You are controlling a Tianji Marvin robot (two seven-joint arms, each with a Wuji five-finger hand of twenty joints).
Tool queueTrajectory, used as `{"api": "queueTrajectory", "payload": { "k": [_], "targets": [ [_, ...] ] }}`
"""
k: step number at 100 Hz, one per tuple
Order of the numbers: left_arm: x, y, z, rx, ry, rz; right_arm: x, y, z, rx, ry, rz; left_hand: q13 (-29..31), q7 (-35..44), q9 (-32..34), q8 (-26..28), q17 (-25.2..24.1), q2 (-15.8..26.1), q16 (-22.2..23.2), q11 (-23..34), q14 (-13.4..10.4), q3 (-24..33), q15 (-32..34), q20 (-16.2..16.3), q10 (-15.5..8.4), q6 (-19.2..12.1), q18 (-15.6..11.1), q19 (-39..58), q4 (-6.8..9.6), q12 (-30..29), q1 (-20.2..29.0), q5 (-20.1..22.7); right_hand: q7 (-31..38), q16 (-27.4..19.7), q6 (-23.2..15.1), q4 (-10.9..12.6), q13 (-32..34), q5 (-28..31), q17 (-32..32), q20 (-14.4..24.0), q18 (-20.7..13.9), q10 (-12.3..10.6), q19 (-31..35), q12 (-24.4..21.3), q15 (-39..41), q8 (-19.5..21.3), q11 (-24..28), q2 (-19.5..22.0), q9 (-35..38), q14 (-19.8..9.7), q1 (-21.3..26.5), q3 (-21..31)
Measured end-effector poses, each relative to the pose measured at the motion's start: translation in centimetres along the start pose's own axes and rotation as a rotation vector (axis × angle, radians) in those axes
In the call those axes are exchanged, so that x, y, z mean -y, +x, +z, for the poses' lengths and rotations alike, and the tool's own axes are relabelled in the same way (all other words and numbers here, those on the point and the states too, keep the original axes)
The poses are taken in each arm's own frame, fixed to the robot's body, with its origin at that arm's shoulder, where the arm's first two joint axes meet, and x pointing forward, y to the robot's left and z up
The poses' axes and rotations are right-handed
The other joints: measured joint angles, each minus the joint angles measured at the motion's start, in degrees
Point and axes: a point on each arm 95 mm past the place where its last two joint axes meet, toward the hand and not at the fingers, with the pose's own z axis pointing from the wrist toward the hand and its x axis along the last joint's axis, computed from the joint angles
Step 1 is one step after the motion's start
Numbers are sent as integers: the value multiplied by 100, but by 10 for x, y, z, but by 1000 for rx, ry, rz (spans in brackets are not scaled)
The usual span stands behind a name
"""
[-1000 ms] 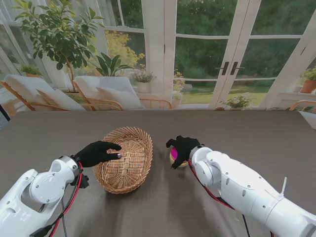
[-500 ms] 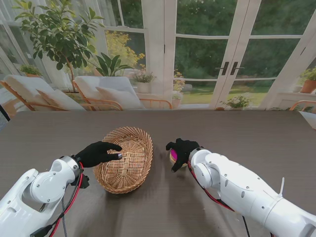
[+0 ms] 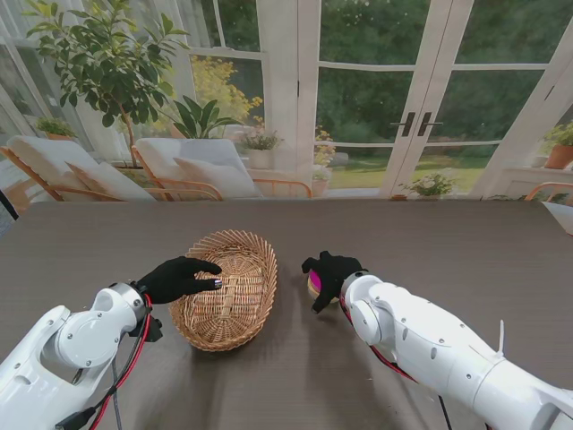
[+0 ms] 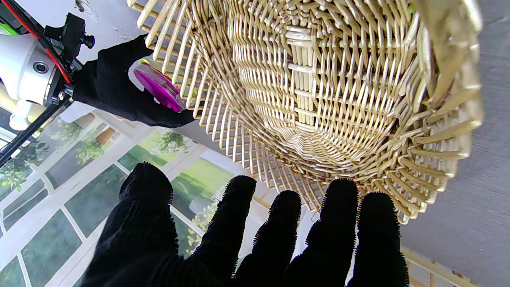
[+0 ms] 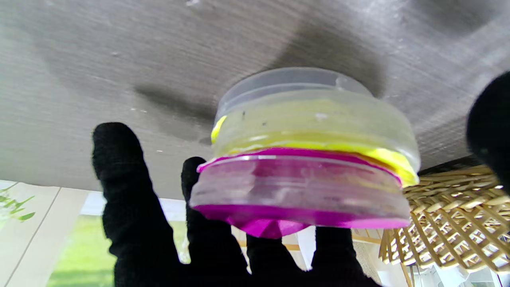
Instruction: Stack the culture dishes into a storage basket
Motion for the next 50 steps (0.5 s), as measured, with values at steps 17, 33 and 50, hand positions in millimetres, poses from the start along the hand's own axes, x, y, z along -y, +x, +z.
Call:
{"api": "queueTrajectory", "payload": {
  "k": [17, 33, 50],
  "targets": [
    [0, 0, 0, 1, -2, 0, 4, 0, 2, 3, -20, -8, 0, 0, 0, 0, 0, 0, 0, 0, 0, 0, 0, 0, 0, 0, 0, 1, 0, 0, 0, 0, 193, 137, -79, 0, 71, 0, 0, 0, 0, -6, 180, 188, 161, 55, 202, 0, 1, 0, 53, 1],
    [-1, 0, 0, 2, -3, 0, 7, 2, 4, 1, -29, -19, 0, 0, 0, 0, 0, 0, 0, 0, 0, 0, 0, 0, 0, 0, 0, 1, 0, 0, 0, 0, 333, 209, -111, 0, 198, 0, 0, 0, 1, -10, 303, 310, 322, 62, 288, 1, 1, -4, 269, 33],
    [-1, 0, 1, 2, -7, 1, 9, 2, 6, 1, -33, -14, 0, 0, 0, 0, 0, 0, 0, 0, 0, 0, 0, 0, 0, 0, 0, 2, 0, 0, 0, 0, 567, 289, -206, 0, 252, 0, 0, 0, 1, -12, 505, 438, 488, 134, 431, 2, 1, -25, 415, 0]
  ]
}}
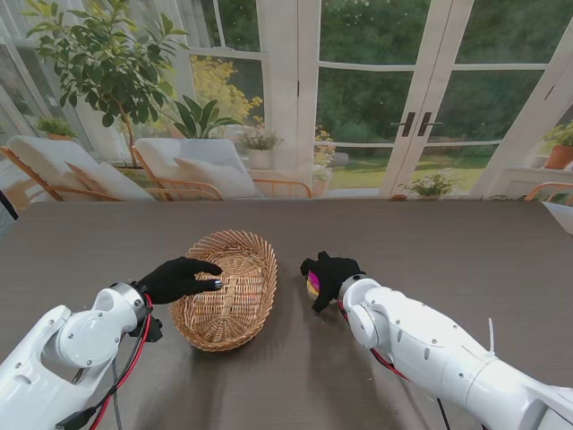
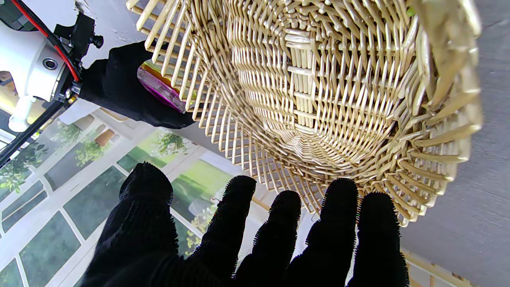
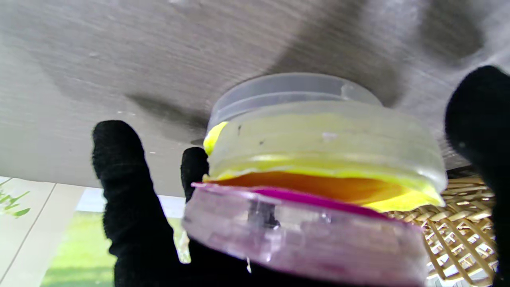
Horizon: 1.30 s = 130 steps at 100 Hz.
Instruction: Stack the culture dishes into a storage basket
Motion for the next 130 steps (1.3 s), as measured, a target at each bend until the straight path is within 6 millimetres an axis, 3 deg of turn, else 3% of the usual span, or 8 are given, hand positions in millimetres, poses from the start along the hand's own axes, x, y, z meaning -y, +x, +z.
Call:
{"api": "queueTrajectory", "payload": {
  "k": [36, 57, 85, 117, 130],
  "targets": [
    [-1, 0, 1, 0, -5, 1, 3, 0, 3, 3, -26, 13, 0, 0, 0, 0, 0, 0, 0, 0, 0, 0, 0, 0, 0, 0, 0, 1, 0, 0, 0, 0, 702, 272, -103, -19, 177, 8, 5, 111, -10, -60, 568, 345, 540, 157, 448, 22, 88, -18, 397, -10],
    [-1, 0, 2, 0, -8, 1, 4, 0, 3, 2, -33, 15, 0, 0, 0, 0, 0, 0, 0, 0, 0, 0, 0, 0, 1, 0, 0, 3, 0, 0, 0, 0, 1012, 275, -177, 49, 223, 145, 5, 249, -92, -63, 758, 428, 703, 222, 662, 592, 230, -12, 621, -13],
    [-1, -1, 2, 1, -9, 1, 2, 0, 5, -1, -29, 20, 0, 0, 0, 0, 0, 0, 0, 0, 0, 0, 0, 0, 1, 0, 0, 62, 0, 0, 1, 0, 1158, 332, -253, 102, 276, 185, 5, 249, -148, -65, 1068, 516, 870, 232, 761, 583, 373, 48, 854, -7],
    [-1, -1, 1, 1, -8, 1, -2, 1, 7, -5, 1, 23, 0, 0, 0, 0, 0, 0, 0, 0, 0, 0, 0, 0, 1, 0, 0, 63, 0, 0, 1, 0, 1159, 316, -262, 104, 276, 189, 5, 249, -165, -65, 1125, 559, 801, 232, 740, 128, 365, 134, 1057, 272],
    [-1, -2, 1, 2, -7, 0, -2, 1, 7, -15, 10, 15, 0, 0, 0, 0, 0, 0, 0, 0, 0, 0, 0, 0, 1, 0, 0, 64, 0, 0, 1, 0, 924, 316, -256, 156, 276, 675, 5, 249, -164, -65, 1125, 393, 745, -2, 425, 74, 519, 260, 1062, 316]
  ]
}}
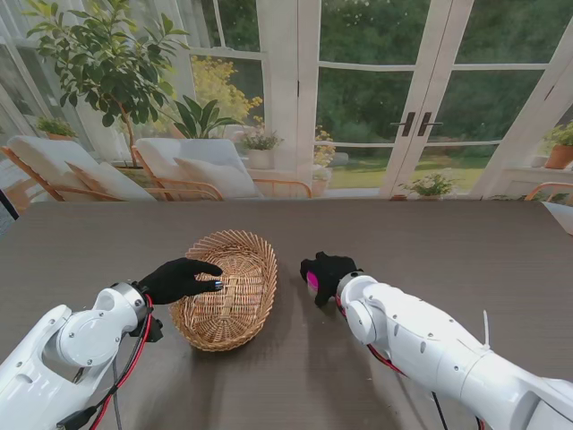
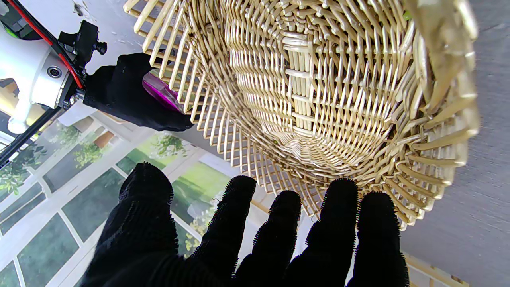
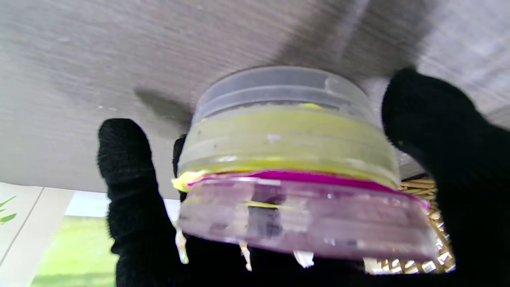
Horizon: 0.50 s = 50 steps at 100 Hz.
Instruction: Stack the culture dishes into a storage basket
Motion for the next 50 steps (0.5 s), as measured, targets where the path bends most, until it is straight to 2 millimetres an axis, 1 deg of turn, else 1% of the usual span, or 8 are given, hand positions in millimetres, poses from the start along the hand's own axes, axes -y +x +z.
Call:
{"api": "queueTrajectory", "payload": {
  "k": [2, 6, 9, 17, 19, 24, 36, 50],
  "targets": [
    [0, 0, 0, 0, 0, 0, 0, 0, 0, -2, 1, -1, 0, 0, 0, 0, 0, 0, 0, 0, 0, 0, 0, 0, 0, 0, 0, 0, 0, 0, 0, 0, -36, 0, 0, 0, 1, 57, 0, 0, 8, 0, -34, -57, -20, -38, -74, -9, 41, 27, -11, 106],
    [0, 0, 0, 0, 0, 0, 0, 0, 0, -4, 4, -1, 0, 0, 0, 0, 0, 0, 0, 0, 0, 0, 0, 0, 0, 0, 0, 0, 0, 0, 0, 0, -91, 0, 0, 0, 4, 114, 0, 0, 12, 0, -84, -126, -69, -158, -144, -12, 66, 76, -7, 76],
    [0, 0, 0, 0, 0, 0, 0, 1, 0, -6, 5, 0, 0, 0, 0, 0, 0, 0, 0, 0, 0, 0, 0, 0, 0, 0, 0, 1, 0, 0, 0, 0, -126, 0, 0, 0, 48, 114, 0, 0, 12, 0, -85, -146, -145, -164, -162, -82, 96, 106, -2, 76],
    [0, 0, 0, 1, 1, -1, 0, 1, 0, -10, 6, 1, 0, 0, 0, 0, 0, 0, 0, 0, 0, 0, 0, 0, 0, 0, 0, 1, 0, 0, 0, 0, -199, 0, 0, 0, 58, 206, 0, 0, 13, 1, -86, -212, -191, -218, -225, -75, 164, 199, 38, 76],
    [0, 0, 0, 1, 1, -1, 0, 1, 0, -10, 6, 4, 0, 0, 0, 0, 0, 0, 0, 0, 0, 0, 0, 0, 0, 0, 0, 1, 0, 0, 0, 0, -214, 0, 0, 0, 63, 214, 0, 0, 13, 2, -86, -219, -203, -242, -235, -205, 192, 220, 71, 78],
    [0, -1, -1, 2, 1, -1, 0, 1, 1, -11, 4, 7, 0, 0, 0, 0, 0, 0, 0, 0, 0, 0, 0, 0, 0, 1, 0, 0, 0, 0, 0, 0, -249, -5, 0, 0, 145, 276, 0, 0, 13, 2, -86, -272, -280, -281, -276, -355, 282, 258, 145, 79],
    [1, -1, -1, 2, 3, -1, 0, 1, 3, -7, -13, 23, 0, 0, 0, 0, 0, 0, 0, 0, 0, 0, 0, 0, 0, 0, 0, 1, 0, 0, 0, 0, -159, 5, 0, 0, 357, 555, 44, 0, 13, 2, 35, -271, -289, -333, -200, -440, 515, 348, 207, 79],
    [1, -1, -1, 1, 4, -2, 0, 2, 7, 0, -34, 42, 0, 0, 0, 0, 0, 0, 0, 0, 0, 0, 0, 0, 0, 0, 0, 1, 0, 0, 0, 0, 87, 52, 1, 0, 580, 1008, 86, 0, -35, 1, 329, -261, -196, -337, -122, -764, 893, 537, 326, 208]
  ]
}}
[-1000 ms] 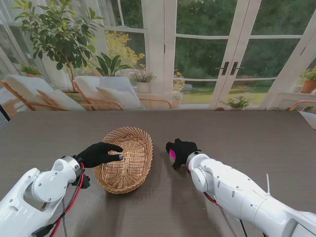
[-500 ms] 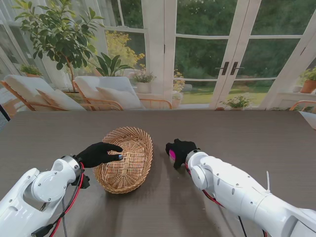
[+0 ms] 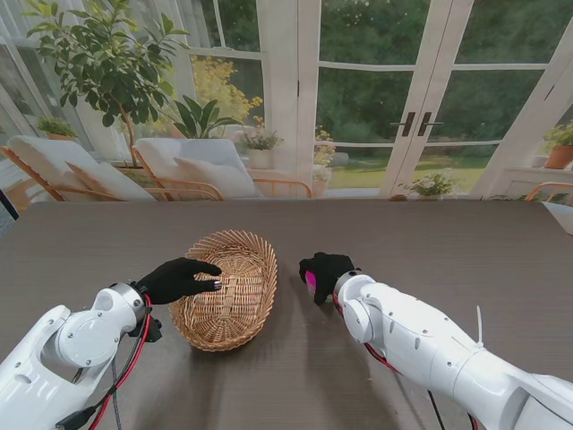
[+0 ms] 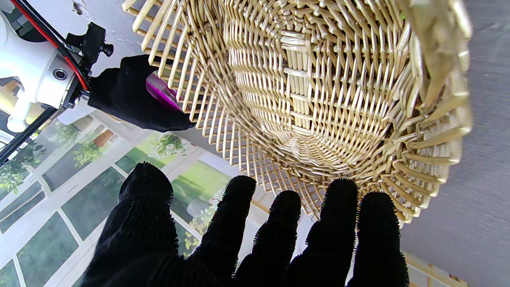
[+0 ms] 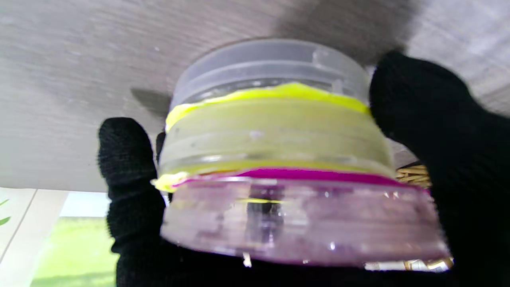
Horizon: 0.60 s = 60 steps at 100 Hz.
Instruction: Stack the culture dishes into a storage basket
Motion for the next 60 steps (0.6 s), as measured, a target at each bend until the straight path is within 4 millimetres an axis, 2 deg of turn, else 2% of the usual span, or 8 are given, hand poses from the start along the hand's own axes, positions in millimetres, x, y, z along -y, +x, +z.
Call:
{"api": "queueTrajectory", "payload": {
  "k": [32, 51, 60],
  "targets": [
    [0, -2, -1, 3, 4, -2, -2, 0, 4, 14, -13, 25, 0, 0, 0, 0, 0, 0, 0, 0, 0, 0, 0, 0, 1, 0, 0, 0, 0, 0, 0, 0, 143, 62, -13, -1, 236, 384, 3, 0, -70, -12, 426, 0, -4, -12, -34, -319, 343, 83, 127, 0],
    [1, -2, -2, -1, 5, 0, 0, 0, 5, 26, -31, 40, 0, 0, 0, 0, 0, 0, 0, 0, 0, 0, 0, 0, 2, 0, 0, 0, 0, 0, 0, 0, 143, 372, 10, -4, 237, 714, 3, 0, -174, -12, 673, 35, 50, -18, -61, -493, 541, 84, 213, 0],
    [1, -2, -2, -3, 7, 1, 1, 0, 5, 30, -41, 41, 0, 0, 0, 0, 0, 0, 0, 0, 0, 0, 0, 0, 2, 0, 0, 0, 0, 0, 0, 0, 138, 489, 22, -323, 297, 910, 4, -11, -193, -12, 740, 65, 55, -21, -127, -716, 736, 78, 285, 0]
  ]
}}
